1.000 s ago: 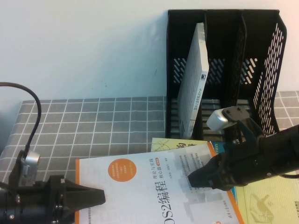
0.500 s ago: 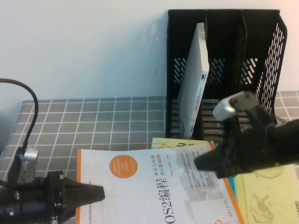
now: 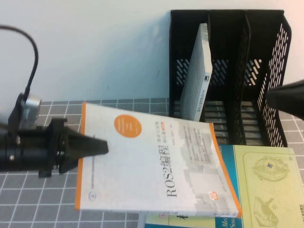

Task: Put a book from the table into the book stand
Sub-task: Pick up the book with your left arm, then place the book on the book shelf

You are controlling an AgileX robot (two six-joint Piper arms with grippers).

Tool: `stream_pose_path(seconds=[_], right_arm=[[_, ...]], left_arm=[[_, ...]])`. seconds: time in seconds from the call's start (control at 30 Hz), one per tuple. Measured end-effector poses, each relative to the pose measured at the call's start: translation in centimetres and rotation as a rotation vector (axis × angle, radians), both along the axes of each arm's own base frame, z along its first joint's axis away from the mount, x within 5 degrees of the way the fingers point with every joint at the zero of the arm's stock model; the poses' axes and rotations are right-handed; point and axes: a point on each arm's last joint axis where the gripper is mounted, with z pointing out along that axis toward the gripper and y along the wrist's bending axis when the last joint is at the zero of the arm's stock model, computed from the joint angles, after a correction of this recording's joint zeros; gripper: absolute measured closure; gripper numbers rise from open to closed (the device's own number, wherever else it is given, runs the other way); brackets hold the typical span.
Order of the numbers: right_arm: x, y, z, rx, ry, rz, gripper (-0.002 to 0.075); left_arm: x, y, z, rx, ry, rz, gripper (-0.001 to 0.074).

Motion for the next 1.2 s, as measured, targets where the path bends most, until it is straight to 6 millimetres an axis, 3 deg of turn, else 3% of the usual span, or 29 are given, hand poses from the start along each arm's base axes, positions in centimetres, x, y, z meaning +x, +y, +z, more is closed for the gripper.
stream_pose_path(seconds=[0.4,0.73,0.97,1.2], right_arm=[[-1.4,-1.2,-1.8,-0.173,0.223,-0.023,0.0729],[-1.8,-1.2,-2.1,-0.188,0.268,-0.013,0.0729],[-1.6,-2.4,-2.4,-0.276,0.272,-0.129,0.0729],[-2.7,-5.5,-1.2,-0.396,0.211,-0.408,0.0729]], left_arm=[[3.0,-4.1,10.7,0.160,-0.231,-0.044,0.0633],[2.6,-5.8,18.9,0.115,-0.438,-0.042,0.0633],[3.8,-6.8,21.4,0.078,-0.496,0.006,0.0633],[5.5,-10.8,21.5,0.130,-0.543,0.033,0.0633]])
